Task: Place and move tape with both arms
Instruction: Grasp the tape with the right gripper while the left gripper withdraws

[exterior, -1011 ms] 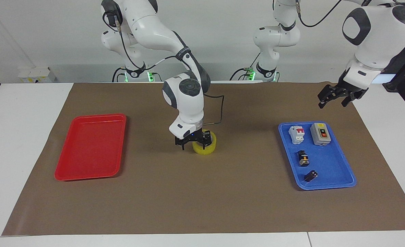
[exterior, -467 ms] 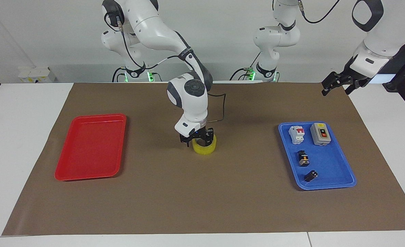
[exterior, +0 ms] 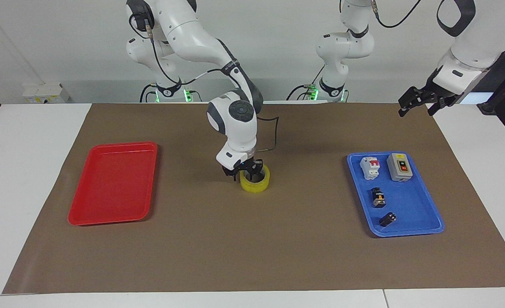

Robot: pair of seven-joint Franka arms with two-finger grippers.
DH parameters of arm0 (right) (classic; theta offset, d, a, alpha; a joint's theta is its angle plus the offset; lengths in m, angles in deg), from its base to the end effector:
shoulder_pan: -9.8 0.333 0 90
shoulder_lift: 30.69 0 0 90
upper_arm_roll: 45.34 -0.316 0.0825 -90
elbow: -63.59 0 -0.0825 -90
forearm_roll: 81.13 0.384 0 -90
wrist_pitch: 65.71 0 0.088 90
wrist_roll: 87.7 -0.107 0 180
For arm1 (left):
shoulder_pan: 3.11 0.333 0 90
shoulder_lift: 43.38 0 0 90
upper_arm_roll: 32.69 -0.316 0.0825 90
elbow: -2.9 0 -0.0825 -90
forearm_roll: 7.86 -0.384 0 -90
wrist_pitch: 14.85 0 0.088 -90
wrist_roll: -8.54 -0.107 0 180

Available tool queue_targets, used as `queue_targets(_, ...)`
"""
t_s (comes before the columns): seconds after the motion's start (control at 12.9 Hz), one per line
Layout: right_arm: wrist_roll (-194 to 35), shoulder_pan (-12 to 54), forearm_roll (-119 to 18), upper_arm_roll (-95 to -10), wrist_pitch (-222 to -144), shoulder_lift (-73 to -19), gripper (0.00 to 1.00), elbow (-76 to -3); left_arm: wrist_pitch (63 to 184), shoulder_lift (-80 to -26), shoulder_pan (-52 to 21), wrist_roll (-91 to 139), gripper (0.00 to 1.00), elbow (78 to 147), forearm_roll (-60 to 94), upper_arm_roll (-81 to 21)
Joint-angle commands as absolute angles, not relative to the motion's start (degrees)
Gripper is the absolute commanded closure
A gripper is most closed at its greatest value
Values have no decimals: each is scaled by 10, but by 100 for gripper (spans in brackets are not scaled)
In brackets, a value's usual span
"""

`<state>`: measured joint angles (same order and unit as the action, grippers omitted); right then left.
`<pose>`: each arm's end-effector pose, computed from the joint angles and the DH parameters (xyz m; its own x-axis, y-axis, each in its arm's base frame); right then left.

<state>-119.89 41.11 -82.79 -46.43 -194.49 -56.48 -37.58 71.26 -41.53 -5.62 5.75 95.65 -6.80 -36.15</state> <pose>0.5579 0.3518 0.3126 0.9992 0.0193 0.0348 0.0195 -0.9998 -0.0043 0.5362 0.0073 0.6140 0.9960 -0.0336 -0.0825 -0.0317 -0.9992 0.0245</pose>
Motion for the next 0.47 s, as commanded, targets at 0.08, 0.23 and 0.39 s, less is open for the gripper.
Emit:
queue_targets(0.08, -1206, 406, -801, -467, -1919, -549, 100, -369, 722, -405, -56, 44, 0, 963, -64, -361)
queue_targets(0.23, -1162, 365, -816, -463, -1815, -550, 100, -295, 739, -407, -57, 16, 0, 961, -66, -360)
queue_targets(0.39, -1032, 279, -815, -463, -1767, -504, 100, -302, 741, -402, -57, 16, 0, 961, -74, -359)
